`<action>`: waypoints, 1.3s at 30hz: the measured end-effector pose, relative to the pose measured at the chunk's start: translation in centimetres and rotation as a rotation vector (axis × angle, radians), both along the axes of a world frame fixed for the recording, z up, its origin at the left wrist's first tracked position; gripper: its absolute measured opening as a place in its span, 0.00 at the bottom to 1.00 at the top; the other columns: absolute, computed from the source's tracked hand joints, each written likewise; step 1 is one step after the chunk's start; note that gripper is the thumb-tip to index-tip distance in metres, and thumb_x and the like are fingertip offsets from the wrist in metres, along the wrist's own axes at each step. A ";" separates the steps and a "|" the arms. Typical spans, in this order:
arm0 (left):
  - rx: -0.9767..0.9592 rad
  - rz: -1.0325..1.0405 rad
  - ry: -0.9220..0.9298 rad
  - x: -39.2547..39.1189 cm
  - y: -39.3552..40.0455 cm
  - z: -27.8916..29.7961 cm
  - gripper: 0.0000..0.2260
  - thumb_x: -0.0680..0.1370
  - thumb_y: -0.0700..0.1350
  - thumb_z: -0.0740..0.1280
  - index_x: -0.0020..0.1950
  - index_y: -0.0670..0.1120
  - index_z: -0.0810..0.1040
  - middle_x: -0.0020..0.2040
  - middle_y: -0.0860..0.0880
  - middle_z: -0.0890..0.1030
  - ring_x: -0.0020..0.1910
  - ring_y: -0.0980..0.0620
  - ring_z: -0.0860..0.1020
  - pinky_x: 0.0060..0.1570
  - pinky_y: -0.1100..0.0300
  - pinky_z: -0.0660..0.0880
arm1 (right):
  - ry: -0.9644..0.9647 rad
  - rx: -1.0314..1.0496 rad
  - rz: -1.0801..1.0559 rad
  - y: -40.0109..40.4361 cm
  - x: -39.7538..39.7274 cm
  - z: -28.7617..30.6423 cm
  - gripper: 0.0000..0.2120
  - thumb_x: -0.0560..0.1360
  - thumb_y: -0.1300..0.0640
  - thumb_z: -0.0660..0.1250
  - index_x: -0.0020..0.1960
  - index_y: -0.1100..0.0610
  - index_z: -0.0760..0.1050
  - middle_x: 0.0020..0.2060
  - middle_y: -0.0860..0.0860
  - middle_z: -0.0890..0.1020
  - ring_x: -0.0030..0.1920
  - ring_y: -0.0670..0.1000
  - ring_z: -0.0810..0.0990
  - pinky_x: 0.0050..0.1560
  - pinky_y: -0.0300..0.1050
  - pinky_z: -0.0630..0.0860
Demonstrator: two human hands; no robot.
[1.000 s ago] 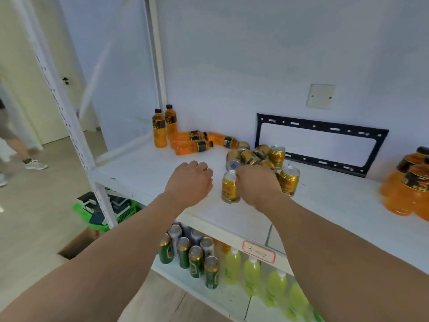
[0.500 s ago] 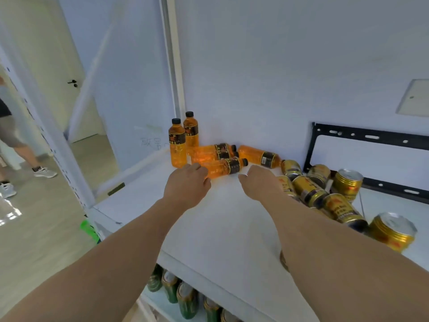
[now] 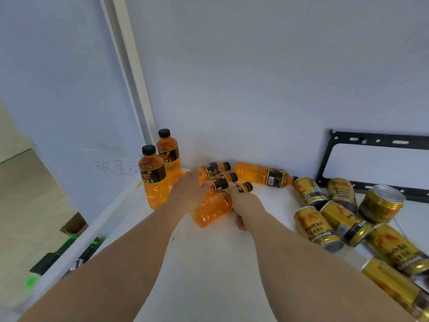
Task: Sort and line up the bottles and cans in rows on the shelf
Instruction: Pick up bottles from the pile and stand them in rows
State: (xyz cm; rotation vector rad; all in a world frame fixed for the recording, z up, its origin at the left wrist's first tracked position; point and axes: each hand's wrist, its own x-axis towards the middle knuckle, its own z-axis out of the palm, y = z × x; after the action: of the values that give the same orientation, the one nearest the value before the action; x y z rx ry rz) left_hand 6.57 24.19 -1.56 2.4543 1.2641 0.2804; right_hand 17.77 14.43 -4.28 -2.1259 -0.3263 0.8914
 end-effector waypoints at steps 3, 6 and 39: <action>0.009 -0.019 0.045 0.7 1.7 -1.0 0.22 0.82 0.58 0.54 0.70 0.47 0.70 0.66 0.45 0.76 0.63 0.44 0.75 0.60 0.48 0.74 | 0.041 -0.035 -0.053 1.9 -0.3 -0.1 0.39 0.73 0.26 0.52 0.65 0.58 0.69 0.56 0.57 0.76 0.59 0.56 0.75 0.63 0.52 0.73; 0.061 -0.033 0.067 0.8 2.7 -1.6 0.23 0.83 0.59 0.51 0.67 0.46 0.73 0.62 0.45 0.77 0.58 0.44 0.76 0.55 0.46 0.77 | 0.041 -0.048 -0.123 2.3 -0.8 -0.2 0.32 0.73 0.30 0.61 0.62 0.57 0.70 0.56 0.56 0.77 0.58 0.56 0.76 0.63 0.55 0.75; -1.059 -0.353 -0.583 -5.2 -24.6 4.7 0.31 0.64 0.58 0.77 0.63 0.53 0.74 0.55 0.46 0.82 0.53 0.43 0.81 0.55 0.40 0.78 | -0.072 0.507 -0.560 -28.9 -1.3 9.9 0.32 0.62 0.38 0.79 0.57 0.54 0.74 0.48 0.55 0.84 0.45 0.57 0.85 0.51 0.57 0.81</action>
State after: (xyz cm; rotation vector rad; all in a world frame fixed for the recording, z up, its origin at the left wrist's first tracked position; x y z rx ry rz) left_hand 1.33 -0.45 3.09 1.4595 0.4821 0.1446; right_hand 16.51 -14.45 5.59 -1.6447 0.0200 0.3553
